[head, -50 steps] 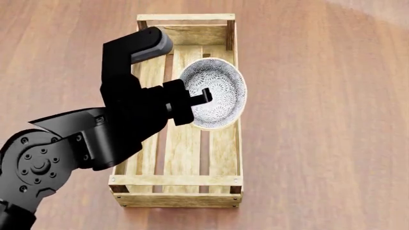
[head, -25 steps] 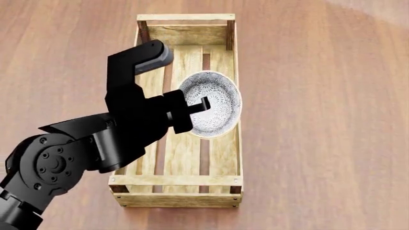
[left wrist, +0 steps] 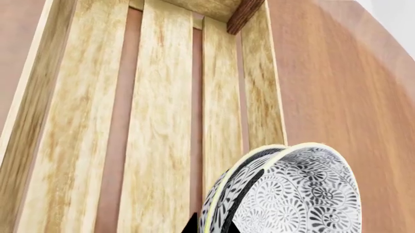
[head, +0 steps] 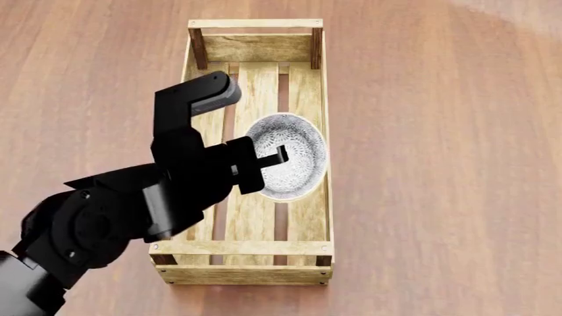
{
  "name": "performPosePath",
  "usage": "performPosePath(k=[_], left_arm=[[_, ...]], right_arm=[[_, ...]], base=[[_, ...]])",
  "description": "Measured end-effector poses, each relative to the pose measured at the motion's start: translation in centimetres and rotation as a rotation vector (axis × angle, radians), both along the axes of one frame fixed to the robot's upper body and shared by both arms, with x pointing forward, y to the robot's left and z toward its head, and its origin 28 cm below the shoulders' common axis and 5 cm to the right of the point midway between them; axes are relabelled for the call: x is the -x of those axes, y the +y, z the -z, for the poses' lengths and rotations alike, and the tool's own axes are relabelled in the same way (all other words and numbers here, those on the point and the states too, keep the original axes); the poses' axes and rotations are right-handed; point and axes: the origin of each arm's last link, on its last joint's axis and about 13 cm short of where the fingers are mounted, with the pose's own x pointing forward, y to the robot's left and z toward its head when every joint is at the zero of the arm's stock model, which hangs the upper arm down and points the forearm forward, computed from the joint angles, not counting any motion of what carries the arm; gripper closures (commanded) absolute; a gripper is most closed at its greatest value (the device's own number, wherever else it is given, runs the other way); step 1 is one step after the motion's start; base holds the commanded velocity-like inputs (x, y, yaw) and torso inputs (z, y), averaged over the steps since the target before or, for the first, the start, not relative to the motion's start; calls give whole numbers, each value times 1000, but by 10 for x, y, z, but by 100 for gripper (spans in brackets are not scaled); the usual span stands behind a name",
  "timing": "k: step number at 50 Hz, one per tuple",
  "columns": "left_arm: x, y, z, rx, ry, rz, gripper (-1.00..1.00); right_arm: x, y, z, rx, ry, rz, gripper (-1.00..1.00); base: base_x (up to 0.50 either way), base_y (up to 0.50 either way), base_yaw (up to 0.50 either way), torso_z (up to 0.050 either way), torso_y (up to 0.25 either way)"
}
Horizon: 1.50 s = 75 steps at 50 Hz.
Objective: Stack the right bowl on the left bowl and place them in the tray.
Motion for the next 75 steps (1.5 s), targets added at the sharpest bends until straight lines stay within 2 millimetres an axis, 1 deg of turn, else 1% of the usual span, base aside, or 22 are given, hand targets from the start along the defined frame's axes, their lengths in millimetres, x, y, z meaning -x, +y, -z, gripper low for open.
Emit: performPosePath(k=[19, 33, 34, 47, 53, 56, 67, 71, 75], left_arm=[[-3, 0, 20, -17, 48, -9, 100], [-3, 5, 33, -29, 71, -21, 100], [-3, 6, 33, -29, 71, -22, -100], [-6, 8, 30, -25, 40, -10, -100], [-7, 7, 27, -61, -21, 8, -100], [-9, 7, 23, -106, -78, 15, -100], [-13, 3, 4, -362, -375, 1, -100], [-8, 3, -3, -433, -461, -8, -100], [4, 3, -13, -467, -540, -6, -100]], right_arm=[[-1, -3, 3, -6, 10, 11, -100], [-3, -5, 8, -8, 25, 21, -100], [-3, -5, 9, -8, 26, 22, -100], [-3, -7, 11, -8, 34, 33, -100], [-3, -7, 13, -9, 37, 37, -100], [-3, -7, 13, -9, 38, 37, -100], [0, -6, 12, -6, 37, 32, -100], [3, -4, 11, -2, 32, 26, -100], [9, -2, 9, 5, 24, 16, -100]], base=[[0, 0, 0, 1, 1], [0, 0, 0, 0, 1], [0, 0, 0, 0, 0], [0, 0, 0, 0, 0], [0, 0, 0, 0, 0], [0, 0, 0, 0, 0], [0, 0, 0, 0, 0], [0, 0, 0, 0, 0], [0, 0, 0, 2, 0]])
